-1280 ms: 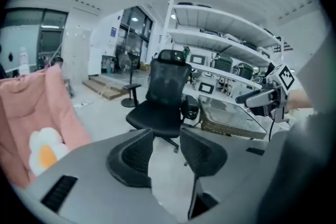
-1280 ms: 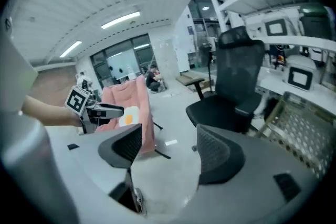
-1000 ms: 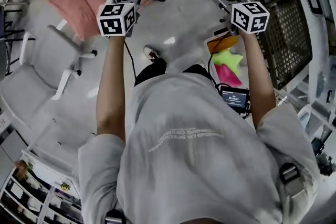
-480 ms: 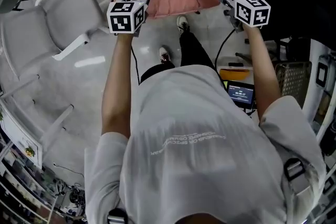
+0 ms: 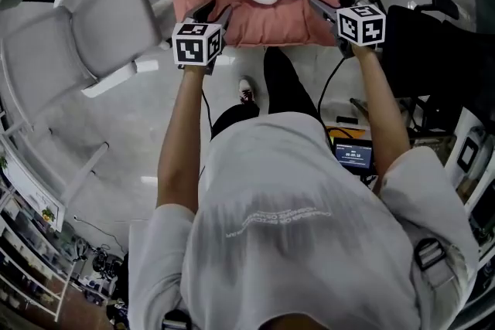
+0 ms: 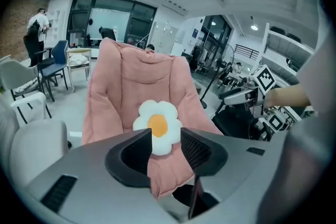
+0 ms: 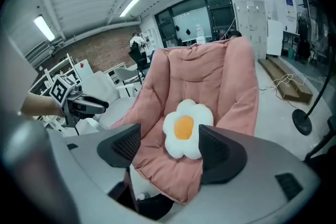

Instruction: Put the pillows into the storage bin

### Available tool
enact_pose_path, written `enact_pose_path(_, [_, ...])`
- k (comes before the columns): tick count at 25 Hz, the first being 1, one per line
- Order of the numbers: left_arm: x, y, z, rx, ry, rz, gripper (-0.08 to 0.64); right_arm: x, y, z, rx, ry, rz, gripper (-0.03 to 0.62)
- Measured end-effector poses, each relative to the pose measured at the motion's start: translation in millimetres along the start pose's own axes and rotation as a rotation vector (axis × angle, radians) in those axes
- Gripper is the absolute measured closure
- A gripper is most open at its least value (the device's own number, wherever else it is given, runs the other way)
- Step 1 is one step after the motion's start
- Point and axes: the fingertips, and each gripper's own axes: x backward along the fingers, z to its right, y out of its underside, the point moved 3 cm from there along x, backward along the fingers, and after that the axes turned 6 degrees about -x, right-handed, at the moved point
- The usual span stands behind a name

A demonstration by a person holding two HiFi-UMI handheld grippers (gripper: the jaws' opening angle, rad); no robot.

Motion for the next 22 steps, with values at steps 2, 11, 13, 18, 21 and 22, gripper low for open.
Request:
enact_pose_path(2, [-24, -3, -7, 0.044, 0.001, -0.029, 0.371, -25, -9, 15, -0.017, -0.013, -0.028, 0.250])
enact_pose_path(11, [-139, -27, -37, 0.150, 0.027, -0.134, 0.333, -144, -52, 76, -0.023, -0.071, -0.154, 0.241])
enact_pose_path(13, [-165, -28, -49, 0.160, 0.024, -0.164, 0.319, -168, -60, 91, -0.035, -0.066, -0.170, 0.239])
enact_pose_path(18, [-233, -17, -86, 0.204, 0.005, -0.255, 0.273, -221, -60, 129, -0.080, -0.055, -0.238, 0.235])
enact_pose_path(21, [-262, -1, -107, 0.225, -0.009, -0.319, 0.253, -243, -50, 144, -0.102, -0.042, -0.293, 0.232])
enact_pose_path(22, [-269, 7, -113, 0.234, -0.016, -0.340, 0.242, -248, -46, 146, -0.095, -0.037, -0.315, 0.232])
